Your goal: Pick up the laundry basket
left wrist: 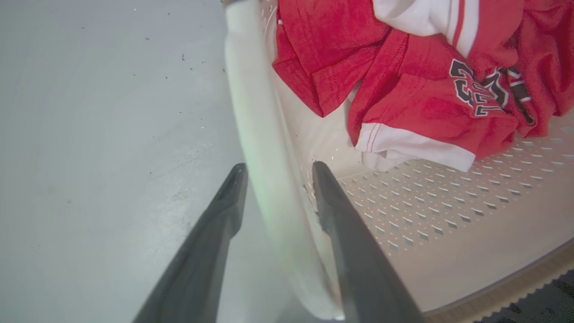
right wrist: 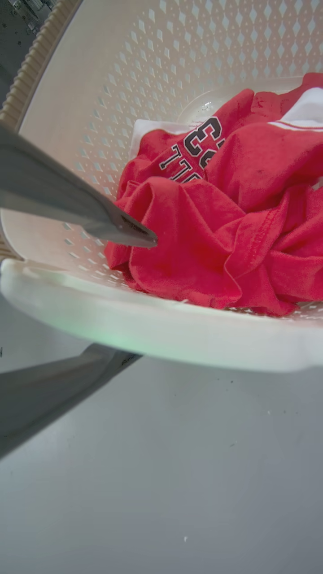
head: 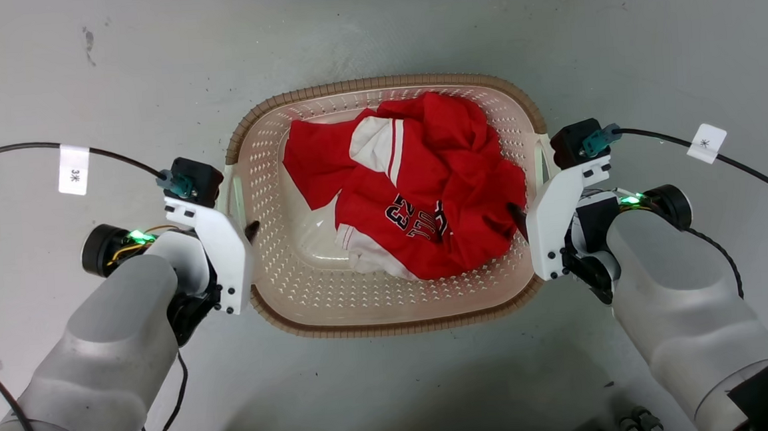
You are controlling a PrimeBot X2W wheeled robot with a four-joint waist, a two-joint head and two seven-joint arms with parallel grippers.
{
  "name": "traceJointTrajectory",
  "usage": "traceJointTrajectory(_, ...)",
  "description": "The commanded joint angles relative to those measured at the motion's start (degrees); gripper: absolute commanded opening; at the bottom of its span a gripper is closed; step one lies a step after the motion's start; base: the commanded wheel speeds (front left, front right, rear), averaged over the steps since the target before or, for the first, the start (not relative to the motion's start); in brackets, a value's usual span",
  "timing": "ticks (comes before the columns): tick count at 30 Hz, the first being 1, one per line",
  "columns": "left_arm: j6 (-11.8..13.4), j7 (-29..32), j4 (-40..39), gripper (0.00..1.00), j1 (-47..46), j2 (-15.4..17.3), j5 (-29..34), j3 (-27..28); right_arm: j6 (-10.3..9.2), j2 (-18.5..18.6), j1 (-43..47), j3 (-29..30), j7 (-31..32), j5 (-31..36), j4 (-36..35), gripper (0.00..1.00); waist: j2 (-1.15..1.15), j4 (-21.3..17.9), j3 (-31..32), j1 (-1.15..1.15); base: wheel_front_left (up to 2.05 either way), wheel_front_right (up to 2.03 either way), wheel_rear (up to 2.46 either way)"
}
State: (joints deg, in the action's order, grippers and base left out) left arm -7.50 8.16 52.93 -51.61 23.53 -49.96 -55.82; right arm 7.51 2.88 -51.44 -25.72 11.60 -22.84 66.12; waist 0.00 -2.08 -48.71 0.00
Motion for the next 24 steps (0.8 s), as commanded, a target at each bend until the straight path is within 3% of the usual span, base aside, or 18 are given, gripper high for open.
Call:
traceJointTrajectory(1, 0.08, -0.13, -0.06, 0.00, -0.79, 0.16, -0.40, -0.25, -0.04, 0.00, -0.87, -0.32, -0.36, -0.34, 0.14, 0.00, 0.00, 0.04, -0.07, 0.00, 0.00, 0.00, 0.00)
traceJointTrajectory(13, 0.07, 2.06, -3.29, 0.00, -0.33, 1.85, -8.39, -7.23, -0.01, 0.06, -1.37, -3.21, -0.33, -1.46, 4.20, 0.00, 0.00, 0.18, 3.12, 0.00, 0.00, 0.00, 0.00)
traceJointTrajectory(24, -0.05, 10.61, -7.63, 0.00, 2.72, 4.11, -18.84, -13.11, -0.02, 0.09, 2.74, -7.61, 13.58, -5.07, 5.47, 0.00, 0.00, -0.36, 16.46, 0.00, 0.00, 0.00, 0.00)
